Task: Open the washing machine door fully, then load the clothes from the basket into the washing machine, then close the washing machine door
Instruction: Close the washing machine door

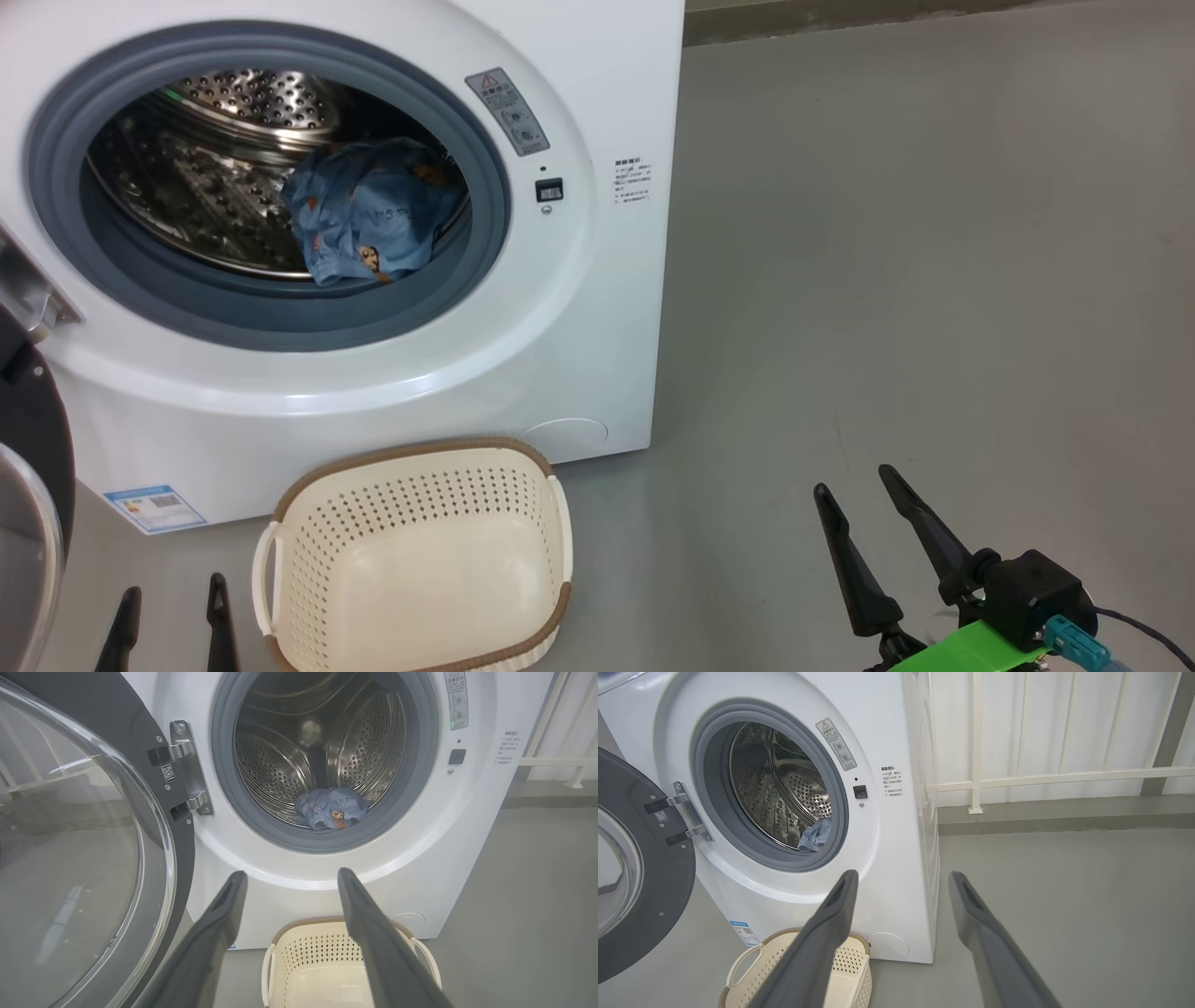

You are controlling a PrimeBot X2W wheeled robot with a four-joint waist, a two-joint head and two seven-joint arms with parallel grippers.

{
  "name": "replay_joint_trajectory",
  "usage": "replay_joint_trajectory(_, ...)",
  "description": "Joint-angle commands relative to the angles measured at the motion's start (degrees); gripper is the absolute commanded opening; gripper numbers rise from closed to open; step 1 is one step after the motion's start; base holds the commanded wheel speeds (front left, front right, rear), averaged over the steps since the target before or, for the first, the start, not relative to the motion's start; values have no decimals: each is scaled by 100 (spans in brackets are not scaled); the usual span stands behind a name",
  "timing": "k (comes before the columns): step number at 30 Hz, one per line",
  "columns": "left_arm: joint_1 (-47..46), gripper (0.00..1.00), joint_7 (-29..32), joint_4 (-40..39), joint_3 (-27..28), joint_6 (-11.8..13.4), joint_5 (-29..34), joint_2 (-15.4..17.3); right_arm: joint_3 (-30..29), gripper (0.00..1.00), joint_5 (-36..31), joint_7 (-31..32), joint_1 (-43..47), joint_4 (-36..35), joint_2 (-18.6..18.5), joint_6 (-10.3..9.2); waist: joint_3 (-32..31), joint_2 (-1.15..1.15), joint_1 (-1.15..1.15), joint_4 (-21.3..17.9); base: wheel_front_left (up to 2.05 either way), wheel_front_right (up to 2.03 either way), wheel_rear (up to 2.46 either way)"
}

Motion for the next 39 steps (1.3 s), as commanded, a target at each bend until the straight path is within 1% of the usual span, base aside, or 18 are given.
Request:
replay_joint_trajectory(1,-133,100,-34,-113,190,-2,7,108,113,100,-12,-26,4,-132,-32,9,10,0,0,9,0,0,0)
replay_joint_trajectory(8,-153,100,-8,-60,178,46,31,152,109,100,6,-26,0,-142,-29,9,28,0,0,30,-50,50,0)
replay_joint_trajectory(24,-260,100,-25,6,180,65,-17,144,70,100,2,-26,-39,-156,-51,9,95,0,0,61,-126,126,0)
replay_joint_trajectory(39,-334,100,-36,78,197,67,29,102,60,100,-13,-26,-67,-159,-47,9,120,0,0,101,-9,9,0)
